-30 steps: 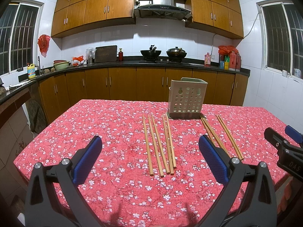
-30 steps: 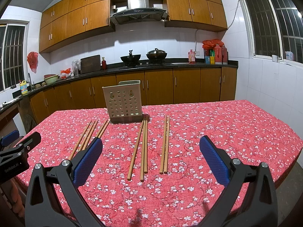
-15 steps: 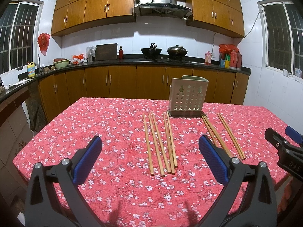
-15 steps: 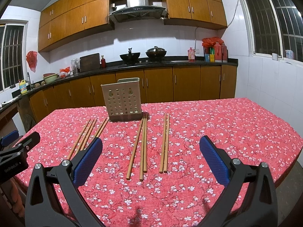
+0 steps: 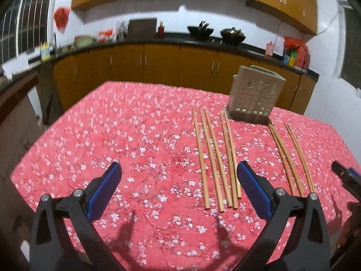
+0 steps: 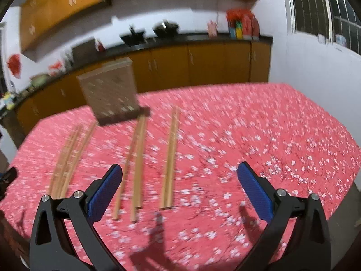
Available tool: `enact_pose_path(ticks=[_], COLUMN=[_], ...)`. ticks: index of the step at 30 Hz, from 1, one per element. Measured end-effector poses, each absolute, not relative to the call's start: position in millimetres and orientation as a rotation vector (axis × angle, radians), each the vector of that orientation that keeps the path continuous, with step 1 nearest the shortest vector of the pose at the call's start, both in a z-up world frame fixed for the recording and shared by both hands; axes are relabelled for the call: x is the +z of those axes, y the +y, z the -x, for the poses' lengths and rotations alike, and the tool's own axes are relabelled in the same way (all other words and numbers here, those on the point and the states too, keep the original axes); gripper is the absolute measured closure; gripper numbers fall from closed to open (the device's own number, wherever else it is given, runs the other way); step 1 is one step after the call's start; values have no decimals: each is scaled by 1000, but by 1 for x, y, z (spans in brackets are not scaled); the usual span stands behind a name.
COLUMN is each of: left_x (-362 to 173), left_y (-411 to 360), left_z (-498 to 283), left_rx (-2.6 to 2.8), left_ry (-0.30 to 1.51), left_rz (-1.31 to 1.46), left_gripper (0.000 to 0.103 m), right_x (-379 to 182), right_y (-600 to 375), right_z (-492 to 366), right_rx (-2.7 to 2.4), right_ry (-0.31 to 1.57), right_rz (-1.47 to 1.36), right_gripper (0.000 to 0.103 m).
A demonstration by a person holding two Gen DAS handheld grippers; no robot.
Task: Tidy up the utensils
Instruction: 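Grasp a wooden chopstick with the right gripper while the left gripper grasps another chopstick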
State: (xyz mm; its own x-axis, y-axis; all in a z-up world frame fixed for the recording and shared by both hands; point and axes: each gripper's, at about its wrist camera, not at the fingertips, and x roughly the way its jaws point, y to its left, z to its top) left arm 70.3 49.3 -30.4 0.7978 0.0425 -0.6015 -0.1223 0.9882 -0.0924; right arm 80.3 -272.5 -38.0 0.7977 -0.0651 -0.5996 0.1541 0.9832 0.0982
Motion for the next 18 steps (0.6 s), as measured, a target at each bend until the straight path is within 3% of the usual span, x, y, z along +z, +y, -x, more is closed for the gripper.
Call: enact_pose_path(ticks=[3, 6, 13, 18], left_x=[-37, -44, -55, -62], left_y=[58, 62, 59, 55], left_z=[-81, -91, -104, -117], left_rx=[73, 60, 39, 13], left_ry=[688, 725, 766, 812], left_rz=[172, 190, 179, 170], left_gripper=[4, 4, 5, 30], right_x=[-51, -62, -74, -88], right_y=[-282, -288, -285, -284], right_z=[-105, -124, -150, -158], right_rx=[-123, -90, -53, -49], right_ry=[747, 810, 869, 908], right_rz=[-160, -184, -172, -148], right_gripper=[32, 49, 65, 87])
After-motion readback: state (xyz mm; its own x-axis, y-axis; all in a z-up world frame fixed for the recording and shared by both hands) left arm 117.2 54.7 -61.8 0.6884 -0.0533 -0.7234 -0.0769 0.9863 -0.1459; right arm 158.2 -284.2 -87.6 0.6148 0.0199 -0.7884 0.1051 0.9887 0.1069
